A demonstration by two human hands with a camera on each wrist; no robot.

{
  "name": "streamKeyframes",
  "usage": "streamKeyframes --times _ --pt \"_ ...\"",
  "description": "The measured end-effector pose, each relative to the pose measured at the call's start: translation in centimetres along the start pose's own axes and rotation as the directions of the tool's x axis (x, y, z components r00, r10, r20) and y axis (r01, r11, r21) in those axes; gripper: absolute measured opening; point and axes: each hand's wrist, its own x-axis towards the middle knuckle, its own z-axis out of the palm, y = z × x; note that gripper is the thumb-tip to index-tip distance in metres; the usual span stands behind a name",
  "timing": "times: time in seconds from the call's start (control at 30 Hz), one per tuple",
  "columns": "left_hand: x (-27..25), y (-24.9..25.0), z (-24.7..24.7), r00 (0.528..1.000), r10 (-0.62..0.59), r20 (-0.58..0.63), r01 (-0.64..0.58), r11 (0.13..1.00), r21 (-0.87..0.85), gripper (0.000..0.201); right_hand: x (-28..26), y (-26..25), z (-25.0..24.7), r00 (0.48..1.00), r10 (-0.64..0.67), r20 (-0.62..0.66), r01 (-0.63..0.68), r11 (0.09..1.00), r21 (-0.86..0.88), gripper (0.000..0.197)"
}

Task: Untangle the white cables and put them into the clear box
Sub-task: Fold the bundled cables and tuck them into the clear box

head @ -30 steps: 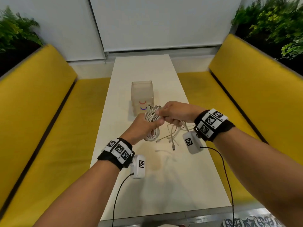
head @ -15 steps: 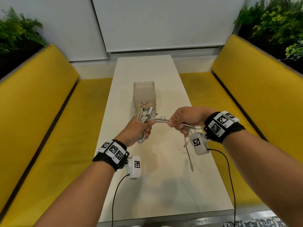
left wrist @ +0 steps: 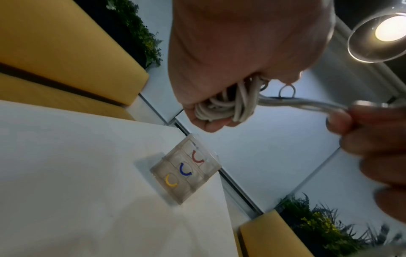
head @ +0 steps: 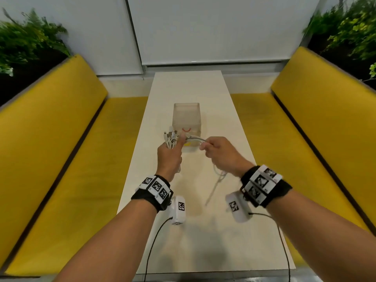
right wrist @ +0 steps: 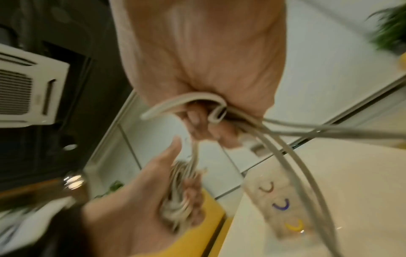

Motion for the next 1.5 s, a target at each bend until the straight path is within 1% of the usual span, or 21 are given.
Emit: streamKeyframes --times 0.07,0.1,0.2,0.27,0.33,0.43,0.47,0.57,0.63,0.7,0.8,0.87,0.97,1.07,1.13,1.17,1.2,1.27,1.3,1.37,1.5 --pt "-0.1 0.4 0.6 1.0 -0.009 -0.014 0.008 0.996 -0.087 0.059 -0.8 -0.3 2.7 0.981 -0.145 -0.126 0.127 0.982 -0.136 0.027" --pt "-0.1 0.5 0.9 1.0 -0.007 -0.014 0.005 0.995 -0.104 0.064 -1.3 -0.4 3.7 0.972 -0.18 -0.15 0.15 0.969 -0.196 0.025" --pt "0.0 0.7 1.6 0.999 0.023 0.04 -0.017 0.991 -0.134 0.08 -2.2 -1.0 5.5 0.973 -0.209 -0.098 0.161 0.919 -0.359 0.022" --pt "0.2 1.0 1.8 0.996 0.019 0.088 -0.002 0.981 -0.192 0.085 -2.4 -1.2 6.0 0.976 -0.214 -0.028 0.172 0.848 -0.501 0.02" --pt "0.2 1.1 1.8 0.99 0.006 0.14 0.025 0.976 -0.214 0.07 -2.3 -1.2 6.0 0.976 -0.217 0.03 0.188 0.756 -0.627 0.028" --pt "0.0 0.6 1.7 0.975 -0.042 0.219 0.089 0.973 -0.213 0.022 -2.3 -0.9 6.1 0.977 -0.19 0.092 0.197 0.668 -0.718 0.033" --pt "0.0 0.3 1.6 0.972 -0.062 0.228 0.11 0.973 -0.204 0.014 -2.5 -0.9 6.1 0.978 -0.173 0.112 0.199 0.646 -0.737 0.034" --pt "0.0 -0.2 1.6 0.975 -0.106 0.194 0.137 0.978 -0.157 0.013 -3.1 -0.6 6.5 0.98 -0.128 0.152 0.198 0.64 -0.742 0.04" --pt "-0.1 -0.2 1.7 0.981 -0.115 0.153 0.14 0.977 -0.161 0.011 -3.3 -0.1 6.7 0.984 -0.105 0.142 0.175 0.69 -0.702 0.039" --pt "-0.1 -0.6 1.8 0.987 -0.119 0.109 0.136 0.977 -0.162 0.018 -3.3 0.4 6.9 0.992 -0.076 0.106 0.126 0.764 -0.632 0.042" --pt "-0.2 -0.3 2.2 0.995 -0.089 0.045 0.095 0.983 -0.156 0.024 -4.0 1.0 6.8 0.995 -0.098 0.027 0.099 0.873 -0.478 0.064" --pt "-0.6 0.7 2.6 0.998 -0.048 0.052 0.056 0.985 -0.163 0.022 -4.7 1.4 6.7 0.991 -0.118 -0.067 0.089 0.936 -0.341 0.06" --pt "-1.4 2.2 3.3 0.997 0.018 0.079 -0.005 0.986 -0.168 0.021 -5.2 2.2 6.7 0.975 -0.114 -0.191 0.079 0.98 -0.185 0.046" --pt "-1.7 2.7 4.0 0.995 0.056 0.077 -0.041 0.984 -0.173 0.021 -5.2 2.8 6.7 0.944 -0.146 -0.294 0.126 0.988 -0.086 0.046" --pt "-1.4 2.9 3.7 0.997 0.058 0.053 -0.047 0.979 -0.2 0.02 -5.2 3.4 6.0 0.932 -0.118 -0.344 0.132 0.991 0.017 0.048" --pt "-1.0 3.0 3.4 0.998 0.044 0.037 -0.035 0.974 -0.222 0.018 -5.2 3.7 5.4 0.94 -0.079 -0.333 0.106 0.992 0.065 0.048" --pt "-0.6 3.2 3.0 0.999 0.028 0.027 -0.021 0.967 -0.253 0.015 -5.2 4.2 4.9 0.959 -0.035 -0.281 0.067 0.992 0.103 0.043" --pt "0.0 3.4 2.3 0.999 0.004 0.04 0.009 0.947 -0.322 0.014 -5.2 5.4 4.4 0.995 0.031 -0.097 -0.016 0.988 0.153 0.021" --pt "0.1 3.4 2.1 0.998 -0.008 0.062 0.03 0.936 -0.35 0.015 -5.2 6.1 4.3 0.999 0.042 -0.012 -0.04 0.985 0.169 0.018" --pt "0.1 3.2 1.9 0.994 -0.037 0.1 0.075 0.912 -0.403 0.017 -5.3 7.2 4.2 0.994 0.051 0.099 -0.071 0.975 0.209 0.025" --pt "0.6 2.2 1.0 0.987 -0.131 0.096 0.161 0.848 -0.506 0.021 -5.6 7.7 3.0 0.981 0.028 0.191 -0.084 0.952 0.296 0.032"
